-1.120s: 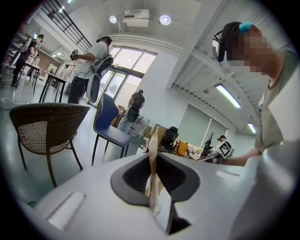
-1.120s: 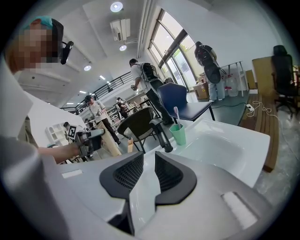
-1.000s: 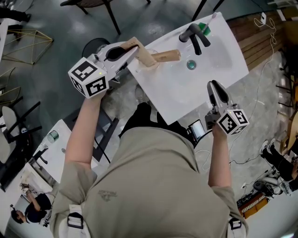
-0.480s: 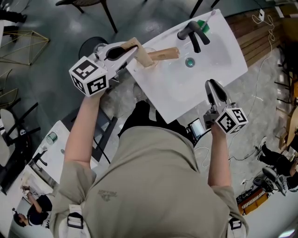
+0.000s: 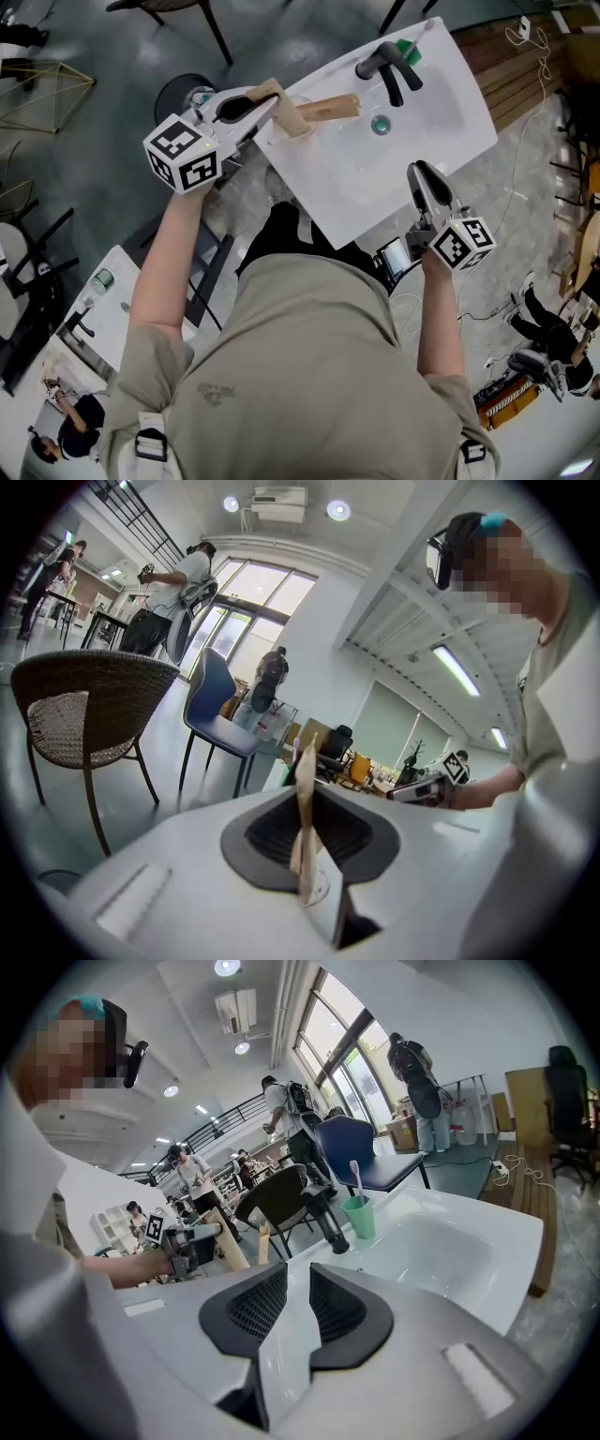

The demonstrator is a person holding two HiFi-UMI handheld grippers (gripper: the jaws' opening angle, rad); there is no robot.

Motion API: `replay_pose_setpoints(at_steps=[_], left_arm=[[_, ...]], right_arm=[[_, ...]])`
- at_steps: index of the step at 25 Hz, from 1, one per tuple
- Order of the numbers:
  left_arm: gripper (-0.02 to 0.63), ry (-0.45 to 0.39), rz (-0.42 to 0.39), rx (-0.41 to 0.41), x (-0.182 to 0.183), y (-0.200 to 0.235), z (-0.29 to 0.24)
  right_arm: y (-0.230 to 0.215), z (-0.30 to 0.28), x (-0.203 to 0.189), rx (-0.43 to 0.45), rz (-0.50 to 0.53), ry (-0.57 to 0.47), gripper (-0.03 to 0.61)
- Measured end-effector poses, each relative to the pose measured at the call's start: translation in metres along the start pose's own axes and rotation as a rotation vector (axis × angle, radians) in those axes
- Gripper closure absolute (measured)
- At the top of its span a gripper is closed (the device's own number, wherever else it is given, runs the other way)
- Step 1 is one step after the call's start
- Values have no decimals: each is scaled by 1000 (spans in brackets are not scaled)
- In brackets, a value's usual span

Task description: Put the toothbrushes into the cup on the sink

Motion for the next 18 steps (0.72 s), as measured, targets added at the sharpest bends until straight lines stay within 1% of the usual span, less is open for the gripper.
replay_pose_setpoints(at_steps=[12, 18], left_arm=[[577, 20, 11, 2, -10, 2, -7], [575, 40, -2, 4, -16, 1, -12]], right_arm=[[2, -5, -8, 11, -7, 31, 497], [2, -8, -13, 17, -14, 48, 497]])
Point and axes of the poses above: the fingertips, and each gripper's own axes: z backward along the fingers, y to its left, x out of its top, the point moved 5 cm from there along z, backward along the fingers, and after that the axes turned 1 degree about -y, right-handed, at the moved point
